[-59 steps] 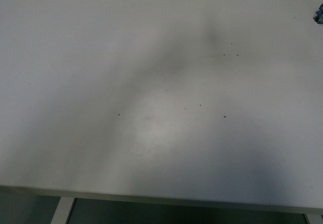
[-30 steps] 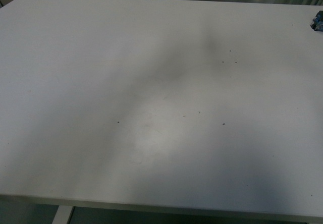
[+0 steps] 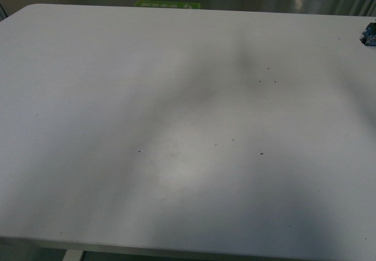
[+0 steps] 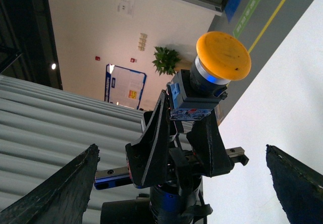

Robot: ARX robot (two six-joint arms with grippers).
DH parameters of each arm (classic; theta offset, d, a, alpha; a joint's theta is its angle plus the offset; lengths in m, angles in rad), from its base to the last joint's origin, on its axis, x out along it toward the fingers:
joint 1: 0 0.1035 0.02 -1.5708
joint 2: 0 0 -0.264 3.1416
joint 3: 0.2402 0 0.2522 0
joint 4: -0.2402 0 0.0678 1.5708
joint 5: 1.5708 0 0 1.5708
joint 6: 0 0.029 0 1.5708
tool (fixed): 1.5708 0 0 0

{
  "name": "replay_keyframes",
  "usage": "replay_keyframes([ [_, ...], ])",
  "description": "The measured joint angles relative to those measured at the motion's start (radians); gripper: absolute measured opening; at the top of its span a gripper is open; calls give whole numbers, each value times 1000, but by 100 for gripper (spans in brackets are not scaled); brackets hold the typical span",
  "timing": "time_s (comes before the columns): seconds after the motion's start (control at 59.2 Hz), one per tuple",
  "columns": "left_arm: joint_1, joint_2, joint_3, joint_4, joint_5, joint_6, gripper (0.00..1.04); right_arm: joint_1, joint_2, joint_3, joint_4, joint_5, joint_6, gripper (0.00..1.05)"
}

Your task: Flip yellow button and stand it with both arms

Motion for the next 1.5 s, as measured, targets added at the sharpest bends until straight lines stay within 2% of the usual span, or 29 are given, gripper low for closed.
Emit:
replay_keyframes([
  [0.236, 0, 0, 0, 0, 0, 0, 35, 32, 112, 45, 18, 16, 4, 97],
  [0.608, 0, 0, 0, 0, 0, 0, 35, 36, 255, 119, 80, 39, 23, 97],
  [1.267, 0, 0, 0, 0, 0, 0, 35, -40, 357, 163, 143, 11, 48, 97],
  [1.503, 0, 0, 0, -1, -1, 0, 35, -35, 363, 172, 159, 4, 53, 52],
])
